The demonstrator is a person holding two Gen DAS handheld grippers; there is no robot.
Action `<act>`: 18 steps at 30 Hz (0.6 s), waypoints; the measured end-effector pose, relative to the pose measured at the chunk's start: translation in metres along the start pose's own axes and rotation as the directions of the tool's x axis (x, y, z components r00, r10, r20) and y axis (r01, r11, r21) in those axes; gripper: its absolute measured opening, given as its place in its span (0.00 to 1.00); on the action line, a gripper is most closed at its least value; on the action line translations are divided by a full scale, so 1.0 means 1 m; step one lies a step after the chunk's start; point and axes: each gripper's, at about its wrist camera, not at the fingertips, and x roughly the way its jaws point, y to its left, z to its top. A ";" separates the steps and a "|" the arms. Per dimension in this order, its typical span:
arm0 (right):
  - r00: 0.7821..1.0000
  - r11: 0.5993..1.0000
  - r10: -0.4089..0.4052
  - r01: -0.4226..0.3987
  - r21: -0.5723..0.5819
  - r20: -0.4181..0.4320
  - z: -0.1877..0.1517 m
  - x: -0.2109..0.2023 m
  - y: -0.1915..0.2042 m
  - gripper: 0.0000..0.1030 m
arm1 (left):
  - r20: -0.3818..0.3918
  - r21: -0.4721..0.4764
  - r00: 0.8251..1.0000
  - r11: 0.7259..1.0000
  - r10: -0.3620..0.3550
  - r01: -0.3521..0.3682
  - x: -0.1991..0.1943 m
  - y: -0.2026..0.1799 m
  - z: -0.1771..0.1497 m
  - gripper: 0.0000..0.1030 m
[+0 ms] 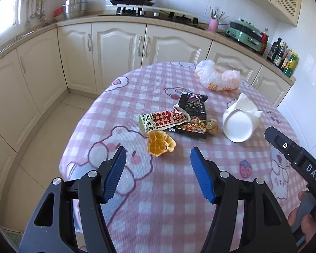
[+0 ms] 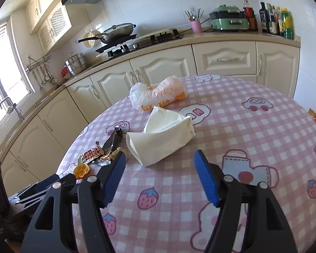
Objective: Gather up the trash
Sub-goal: 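Grasp the orange peel with the left tool while the right grasps the white paper cup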
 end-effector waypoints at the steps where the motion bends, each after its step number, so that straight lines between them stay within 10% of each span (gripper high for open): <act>1: 1.000 1.000 0.000 0.000 0.010 -0.006 0.002 0.004 0.000 0.65 | -0.006 0.001 1.000 1.000 0.003 -0.003 0.003 0.001 0.001 0.59; 9: 0.998 0.998 0.028 -0.025 0.062 -0.060 0.011 0.036 0.005 0.74 | -0.038 0.001 0.999 1.000 0.011 -0.011 0.024 0.006 0.010 0.56; 13: 0.997 0.998 0.018 -0.013 0.055 -0.077 0.012 0.047 0.011 0.74 | -0.051 0.015 0.999 1.000 -0.019 0.020 0.029 0.005 0.013 0.27; 18: 0.996 0.998 0.014 -0.009 0.056 -0.093 0.010 0.052 0.009 0.60 | -0.038 0.012 0.998 0.999 -0.042 0.043 0.027 0.006 0.012 0.25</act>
